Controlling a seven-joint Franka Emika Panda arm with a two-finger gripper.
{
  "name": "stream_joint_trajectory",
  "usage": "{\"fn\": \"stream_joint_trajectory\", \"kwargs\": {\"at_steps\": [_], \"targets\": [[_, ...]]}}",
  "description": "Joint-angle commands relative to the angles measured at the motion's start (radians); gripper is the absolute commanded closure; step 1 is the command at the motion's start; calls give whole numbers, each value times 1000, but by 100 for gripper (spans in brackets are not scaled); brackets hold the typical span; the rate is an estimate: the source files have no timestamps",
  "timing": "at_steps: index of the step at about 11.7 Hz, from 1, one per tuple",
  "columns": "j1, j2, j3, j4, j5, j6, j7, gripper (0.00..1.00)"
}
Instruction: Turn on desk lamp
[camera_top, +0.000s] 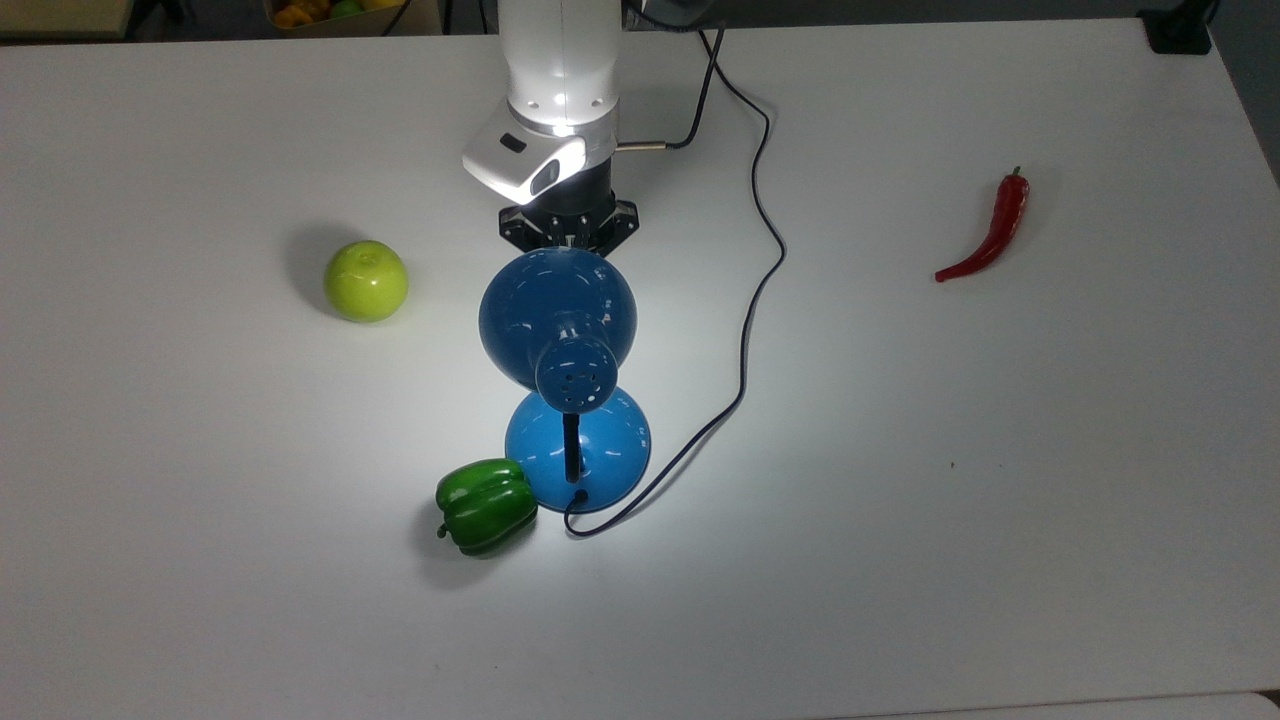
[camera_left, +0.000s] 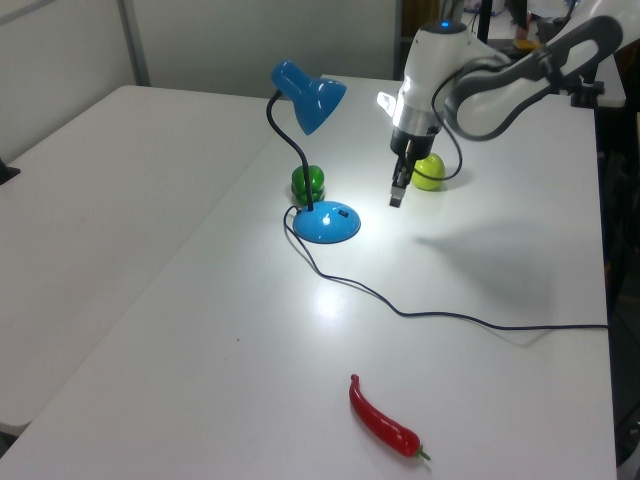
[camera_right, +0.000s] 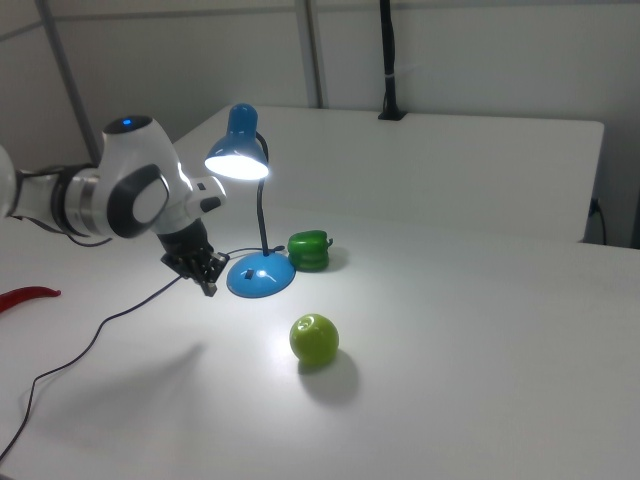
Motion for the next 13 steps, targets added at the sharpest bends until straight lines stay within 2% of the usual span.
{"fn": "stream_joint_trajectory", "kwargs": {"at_steps": [1,2,3,7,9,13], "targets": [[8,-154,9,-24,-12,-260,7,41],[8,-187,10,-7,-9,-327,10,17],[8,-208,16,19,-3,-395,22,0],[6,-218,39,201,2,-619,132,0],[5,-218,39,299,44,-729,134,0],[-5,-218,24,390,71,-764,125,0]]}}
